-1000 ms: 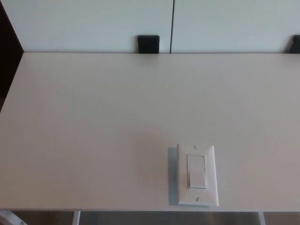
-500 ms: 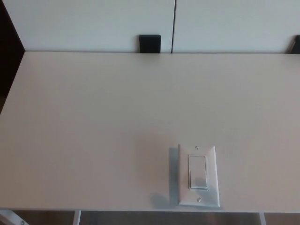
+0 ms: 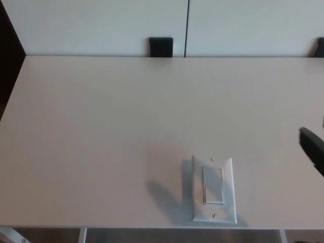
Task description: The robot walk towards a table in front and then clicks the light switch button using the right hand's index finger
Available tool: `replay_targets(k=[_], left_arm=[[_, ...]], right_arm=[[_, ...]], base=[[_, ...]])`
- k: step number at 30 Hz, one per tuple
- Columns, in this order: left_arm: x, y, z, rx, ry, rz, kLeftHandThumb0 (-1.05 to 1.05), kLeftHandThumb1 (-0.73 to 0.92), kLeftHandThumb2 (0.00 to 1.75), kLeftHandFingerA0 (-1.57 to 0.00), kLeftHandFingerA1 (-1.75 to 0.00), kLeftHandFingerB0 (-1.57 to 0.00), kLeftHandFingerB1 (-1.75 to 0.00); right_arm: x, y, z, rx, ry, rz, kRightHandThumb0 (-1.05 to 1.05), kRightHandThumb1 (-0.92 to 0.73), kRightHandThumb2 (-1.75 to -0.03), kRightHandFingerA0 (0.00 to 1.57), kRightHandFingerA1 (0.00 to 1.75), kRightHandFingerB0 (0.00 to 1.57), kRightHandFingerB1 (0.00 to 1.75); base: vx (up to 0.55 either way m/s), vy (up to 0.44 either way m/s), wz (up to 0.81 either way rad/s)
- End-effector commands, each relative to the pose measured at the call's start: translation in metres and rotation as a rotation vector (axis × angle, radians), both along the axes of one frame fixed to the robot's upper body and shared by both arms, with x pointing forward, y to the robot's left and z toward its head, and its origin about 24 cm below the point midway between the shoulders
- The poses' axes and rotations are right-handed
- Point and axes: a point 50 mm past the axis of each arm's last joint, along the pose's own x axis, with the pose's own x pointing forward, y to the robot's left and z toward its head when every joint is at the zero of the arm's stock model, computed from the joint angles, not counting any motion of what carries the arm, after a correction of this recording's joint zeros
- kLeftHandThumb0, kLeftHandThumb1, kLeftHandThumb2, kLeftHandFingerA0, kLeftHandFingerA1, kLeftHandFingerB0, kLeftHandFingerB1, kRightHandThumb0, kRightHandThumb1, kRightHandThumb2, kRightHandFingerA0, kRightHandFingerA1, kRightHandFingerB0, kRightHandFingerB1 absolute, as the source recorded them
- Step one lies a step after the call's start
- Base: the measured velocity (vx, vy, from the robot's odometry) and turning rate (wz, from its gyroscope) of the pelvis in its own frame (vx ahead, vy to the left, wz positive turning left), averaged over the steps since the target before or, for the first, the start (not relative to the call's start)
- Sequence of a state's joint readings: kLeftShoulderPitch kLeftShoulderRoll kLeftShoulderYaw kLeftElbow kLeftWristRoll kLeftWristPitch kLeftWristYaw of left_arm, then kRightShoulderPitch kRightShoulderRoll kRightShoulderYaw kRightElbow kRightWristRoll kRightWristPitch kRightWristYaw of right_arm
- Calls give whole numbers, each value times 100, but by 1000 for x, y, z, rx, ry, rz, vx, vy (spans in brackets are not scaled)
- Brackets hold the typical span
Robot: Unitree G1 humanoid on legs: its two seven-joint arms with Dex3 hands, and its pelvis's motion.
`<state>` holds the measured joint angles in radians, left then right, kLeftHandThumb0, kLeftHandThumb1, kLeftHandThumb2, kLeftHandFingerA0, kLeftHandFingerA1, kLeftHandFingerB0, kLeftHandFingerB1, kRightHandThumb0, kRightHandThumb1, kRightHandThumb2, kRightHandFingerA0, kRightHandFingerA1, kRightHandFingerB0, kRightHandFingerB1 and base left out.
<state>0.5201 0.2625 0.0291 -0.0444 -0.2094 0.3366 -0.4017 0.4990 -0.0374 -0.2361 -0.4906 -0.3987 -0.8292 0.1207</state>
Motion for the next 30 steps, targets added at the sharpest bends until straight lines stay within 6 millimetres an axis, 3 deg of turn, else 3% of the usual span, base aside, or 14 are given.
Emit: replay_targets(k=[1,13,30], left_arm=[[7,7,5,23,2,5,-24,76,68,-27,-45,-18,-38],[11,6,8,19,-15,-16,-26,74,68,-26,-46,-17,-39],[15,6,9,10,-5,1,-25,75,68,-29,-47,-18,-39]], right_arm=[[65,1,-66,-957,168,-136,-99,-65,-104,0,0,3,8],[75,8,-79,-1138,163,-109,-103,-66,-106,0,0,0,5],[52,24,-104,-1159,233,-53,-97,-56,-98,0,0,0,2]], base=[[0,0,0],[0,0,0],[0,0,0]])
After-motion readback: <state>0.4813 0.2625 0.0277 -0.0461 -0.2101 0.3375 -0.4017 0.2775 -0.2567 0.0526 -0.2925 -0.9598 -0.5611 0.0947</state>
